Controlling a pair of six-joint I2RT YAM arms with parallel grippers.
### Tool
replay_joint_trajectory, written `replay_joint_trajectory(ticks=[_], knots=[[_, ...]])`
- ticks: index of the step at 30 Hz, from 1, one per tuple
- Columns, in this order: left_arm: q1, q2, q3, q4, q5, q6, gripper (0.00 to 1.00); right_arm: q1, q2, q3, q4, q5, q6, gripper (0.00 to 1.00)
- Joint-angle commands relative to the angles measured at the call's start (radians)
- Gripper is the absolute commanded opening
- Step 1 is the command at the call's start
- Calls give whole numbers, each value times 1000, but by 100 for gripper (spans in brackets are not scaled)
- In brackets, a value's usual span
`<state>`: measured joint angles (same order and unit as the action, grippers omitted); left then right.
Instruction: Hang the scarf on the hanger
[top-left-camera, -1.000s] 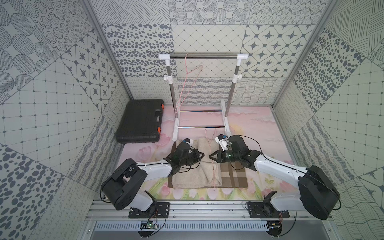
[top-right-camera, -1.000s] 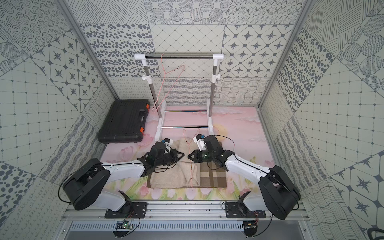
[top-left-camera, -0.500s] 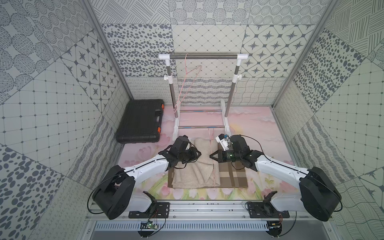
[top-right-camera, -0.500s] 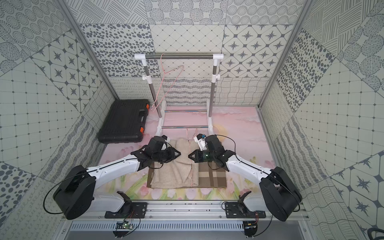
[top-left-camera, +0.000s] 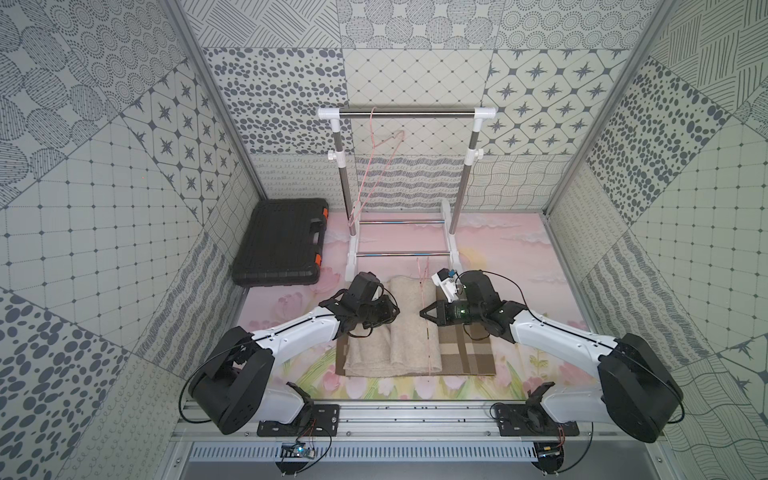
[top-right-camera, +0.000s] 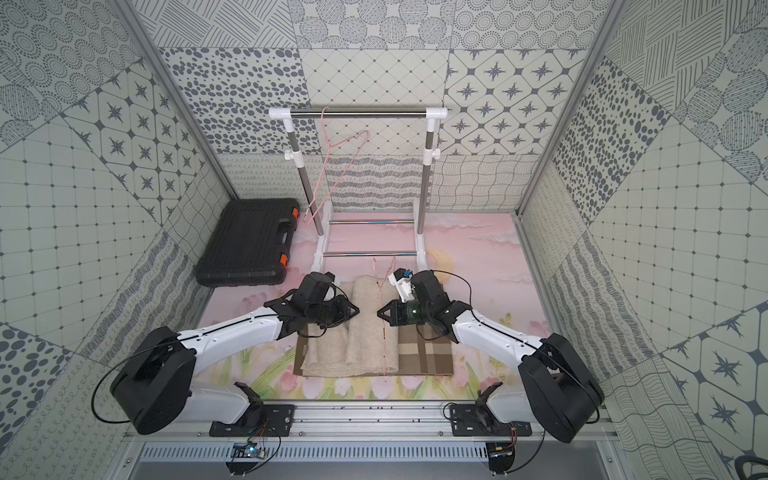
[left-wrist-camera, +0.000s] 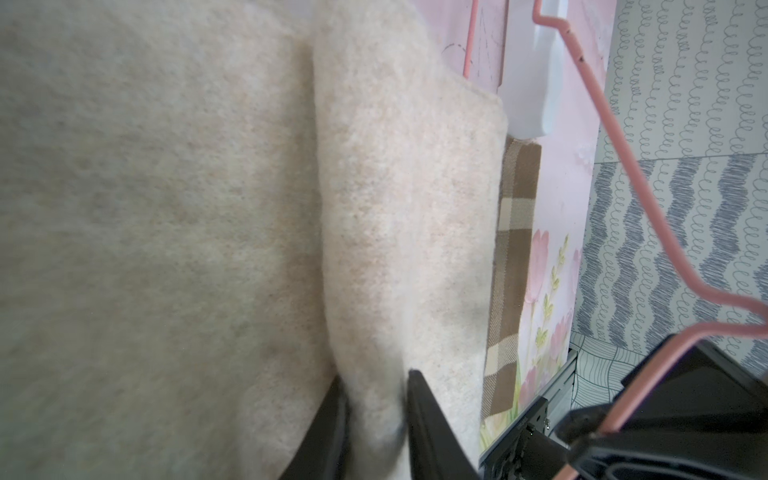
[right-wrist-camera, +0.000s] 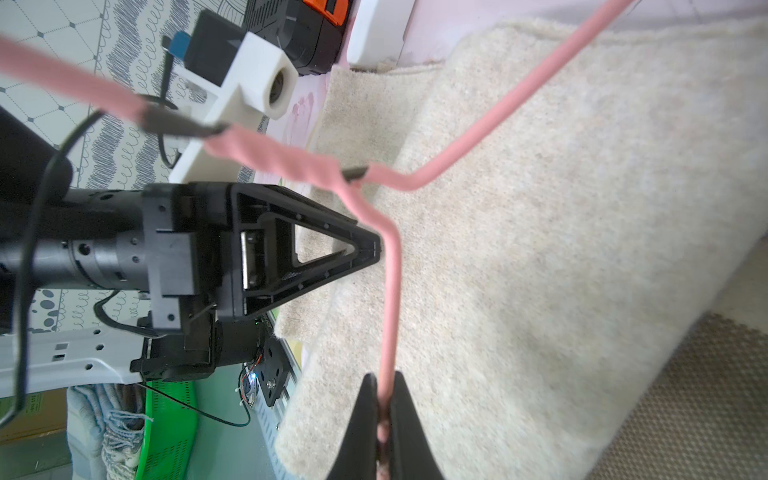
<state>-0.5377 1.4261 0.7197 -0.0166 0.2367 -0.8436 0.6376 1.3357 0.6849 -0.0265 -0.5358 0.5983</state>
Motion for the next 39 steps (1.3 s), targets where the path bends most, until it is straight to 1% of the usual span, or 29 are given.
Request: replay_joint_trajectory(ticks=[1, 4, 6, 7, 8, 9, 12, 13, 15, 18, 22, 27, 31, 35, 37, 39], knots=[[-9, 51, -10, 76, 24, -17, 26, -11, -17, -20, 0, -1, -1, 0], [-12, 70, -14, 75, 19, -12, 33, -12, -20, -19, 1, -1, -2, 0], [-12, 76, -20, 85, 16, -6, 41, -14, -19, -20, 2, -4, -2, 0], [-11, 83, -19, 92, 18, -4, 41, -14, -19, -20, 3, -4, -1, 0], [-11, 89, -17, 100, 20, -2, 39, -14, -18, -20, 3, -4, 0, 0], [-11, 97, -13, 112, 23, -5, 32, -14, -18, -21, 3, -4, -1, 0], [-11, 98, 1, 119, 15, -13, 5, -18, -22, -24, 4, 4, 0, 0], [-11, 81, 3, 110, 3, -14, 0, -20, -27, -27, 4, 5, 2, 0], [-8, 9, 7, 45, -40, -9, 0, -24, -38, -29, -2, 9, 3, 0], [13, -89, 30, -89, -68, 21, 0, -28, -47, -36, -6, 10, 1, 0], [76, -205, 59, -228, -46, 51, 0, -29, -46, -44, -4, 7, 1, 0], [166, -236, 94, -385, -19, 114, 0, -29, -49, -58, -1, 25, 1, 0], [262, -268, 94, -479, -2, 164, 0, -29, -55, -84, 6, 39, 11, 0], [357, -285, 68, -531, 6, 211, 0, -31, -56, -102, 8, 56, 10, 0], [403, -283, 46, -527, 23, 225, 0, -30, -55, -111, 9, 61, 9, 0], [429, -263, 32, -517, 33, 247, 0, -30, -53, -123, 14, 69, 9, 0]])
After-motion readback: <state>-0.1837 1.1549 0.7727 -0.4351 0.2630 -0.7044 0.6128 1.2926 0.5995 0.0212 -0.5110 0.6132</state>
